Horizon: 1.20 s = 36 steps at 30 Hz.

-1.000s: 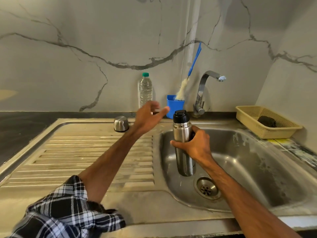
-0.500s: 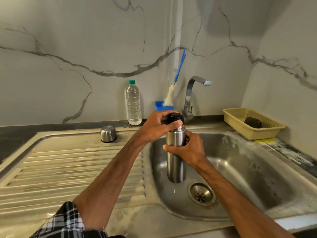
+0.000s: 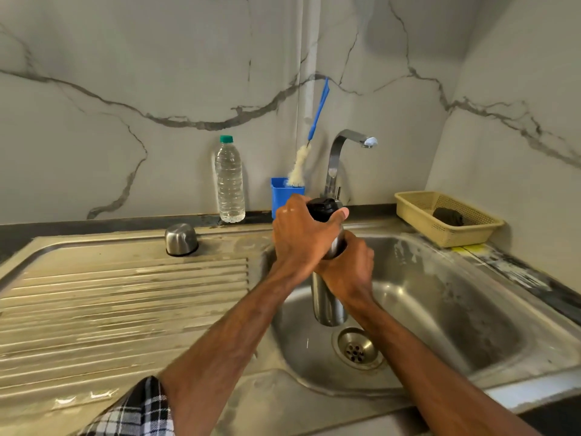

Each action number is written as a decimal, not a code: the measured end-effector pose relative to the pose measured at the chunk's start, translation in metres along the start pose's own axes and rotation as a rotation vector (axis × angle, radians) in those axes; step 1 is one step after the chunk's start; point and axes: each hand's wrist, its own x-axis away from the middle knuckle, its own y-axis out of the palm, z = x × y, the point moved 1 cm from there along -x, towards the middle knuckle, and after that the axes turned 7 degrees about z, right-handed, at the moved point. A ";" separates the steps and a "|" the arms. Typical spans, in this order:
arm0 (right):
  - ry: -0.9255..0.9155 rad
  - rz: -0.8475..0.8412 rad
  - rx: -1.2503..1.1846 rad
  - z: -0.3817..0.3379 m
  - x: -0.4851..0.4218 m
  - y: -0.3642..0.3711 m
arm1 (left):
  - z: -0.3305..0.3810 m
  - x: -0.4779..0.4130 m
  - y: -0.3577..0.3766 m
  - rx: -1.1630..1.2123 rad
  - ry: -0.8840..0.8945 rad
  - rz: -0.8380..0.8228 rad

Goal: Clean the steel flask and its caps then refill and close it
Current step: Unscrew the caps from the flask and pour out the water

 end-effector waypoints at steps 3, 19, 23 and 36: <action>-0.010 -0.012 0.003 -0.002 -0.001 0.001 | 0.002 -0.002 -0.007 0.050 -0.126 -0.060; -0.039 -0.056 -0.043 0.005 -0.010 -0.002 | -0.002 -0.002 -0.005 0.202 -0.078 -0.096; -0.056 -0.047 -0.036 0.005 -0.011 -0.001 | -0.004 -0.007 -0.003 0.237 -0.226 -0.261; -0.077 -0.232 -0.025 0.007 -0.021 -0.004 | -0.019 -0.021 -0.009 0.279 -0.054 -0.464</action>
